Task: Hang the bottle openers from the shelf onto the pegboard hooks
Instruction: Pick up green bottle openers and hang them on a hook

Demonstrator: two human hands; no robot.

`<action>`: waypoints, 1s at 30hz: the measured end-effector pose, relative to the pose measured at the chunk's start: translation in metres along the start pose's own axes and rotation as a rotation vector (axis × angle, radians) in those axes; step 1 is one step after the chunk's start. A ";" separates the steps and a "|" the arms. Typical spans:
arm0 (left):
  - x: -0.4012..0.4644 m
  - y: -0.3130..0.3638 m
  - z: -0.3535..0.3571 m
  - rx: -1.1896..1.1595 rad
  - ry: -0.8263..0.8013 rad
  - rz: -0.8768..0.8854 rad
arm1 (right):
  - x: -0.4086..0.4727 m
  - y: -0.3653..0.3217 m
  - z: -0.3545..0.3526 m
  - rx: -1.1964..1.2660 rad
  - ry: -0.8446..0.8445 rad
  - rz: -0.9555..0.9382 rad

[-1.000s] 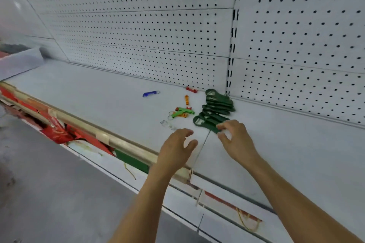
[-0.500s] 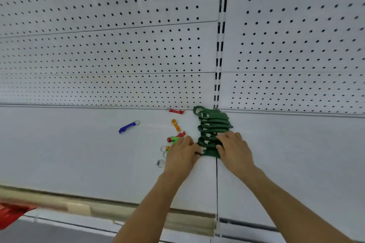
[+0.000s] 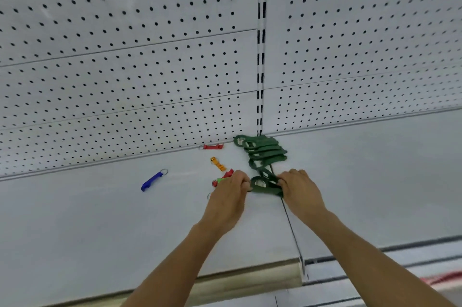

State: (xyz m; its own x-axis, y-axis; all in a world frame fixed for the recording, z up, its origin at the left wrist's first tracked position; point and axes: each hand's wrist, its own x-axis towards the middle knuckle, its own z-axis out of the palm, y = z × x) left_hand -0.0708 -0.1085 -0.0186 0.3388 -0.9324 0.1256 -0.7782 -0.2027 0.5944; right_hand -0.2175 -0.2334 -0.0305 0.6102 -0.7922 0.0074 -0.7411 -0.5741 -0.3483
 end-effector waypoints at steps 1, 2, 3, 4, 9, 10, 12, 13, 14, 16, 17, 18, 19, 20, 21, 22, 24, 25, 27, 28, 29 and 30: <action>0.000 0.005 -0.002 -0.089 0.002 -0.056 | -0.004 0.000 0.000 0.007 0.022 0.018; 0.000 0.010 -0.004 -0.169 0.011 -0.090 | -0.008 0.000 -0.001 0.039 0.045 0.047; -0.001 0.016 -0.006 -0.246 0.026 -0.113 | -0.013 0.001 -0.002 0.095 0.069 0.086; -0.001 0.022 -0.007 -0.310 0.047 -0.134 | -0.019 0.001 -0.003 0.165 0.094 0.127; -0.004 0.051 -0.009 -0.621 0.115 -0.247 | -0.050 0.009 -0.022 0.669 0.206 0.295; -0.004 0.057 -0.007 -0.700 0.120 -0.266 | -0.057 0.012 -0.029 0.779 0.223 0.335; -0.004 0.072 -0.001 -0.799 0.140 -0.300 | -0.072 0.021 -0.043 0.929 0.256 0.401; -0.003 0.080 0.003 -0.831 0.140 -0.316 | -0.080 0.027 -0.049 0.982 0.268 0.423; -0.002 0.089 0.009 -0.857 0.128 -0.338 | -0.088 0.034 -0.055 1.021 0.274 0.437; -0.001 0.109 0.023 -0.915 0.090 -0.379 | -0.104 0.050 -0.067 1.070 0.285 0.458; 0.000 0.122 0.031 -0.958 0.074 -0.390 | -0.113 0.059 -0.074 1.092 0.294 0.466; -0.001 0.135 0.040 -0.997 0.062 -0.392 | -0.122 0.069 -0.081 1.113 0.304 0.471; -0.002 0.151 0.049 -1.025 0.054 -0.392 | -0.132 0.081 -0.088 1.129 0.315 0.474; -0.003 0.168 0.059 -1.040 0.047 -0.392 | -0.143 0.094 -0.095 1.139 0.325 0.476; -0.004 0.185 0.069 -1.052 0.037 -0.395 | -0.153 0.108 -0.102 1.144 0.333 0.477; -0.006 0.203 0.081 -1.064 0.026 -0.406 | -0.165 0.123 -0.109 1.148 0.340 0.477; -0.011 0.242 0.105 -1.108 -0.003 -0.446 | -0.189 0.156 -0.124 1.159 0.353 0.475; -0.013 0.261 0.118 -1.138 -0.017 -0.470 | -0.201 0.172 -0.131 1.168 0.357 0.476; -0.019 0.302 0.142 -1.193 -0.051 -0.510 | -0.225 0.206 -0.148 1.184 0.371 0.473; -0.021 0.321 0.154 -1.213 -0.065 -0.522 | -0.238 0.223 -0.157 1.186 0.381 0.466; -0.022 0.339 0.165 -1.225 -0.076 -0.523 | -0.249 0.240 -0.165 1.185 0.391 0.460; -0.023 0.356 0.177 -1.229 -0.088 -0.520 | -0.260 0.257 -0.173 1.182 0.400 0.459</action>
State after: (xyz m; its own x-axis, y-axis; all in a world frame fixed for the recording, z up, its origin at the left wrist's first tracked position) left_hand -0.4497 -0.2125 0.0495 0.3772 -0.8552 -0.3554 0.4237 -0.1819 0.8874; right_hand -0.6150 -0.2111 0.0407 0.0973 -0.9872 -0.1262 -0.0446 0.1223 -0.9915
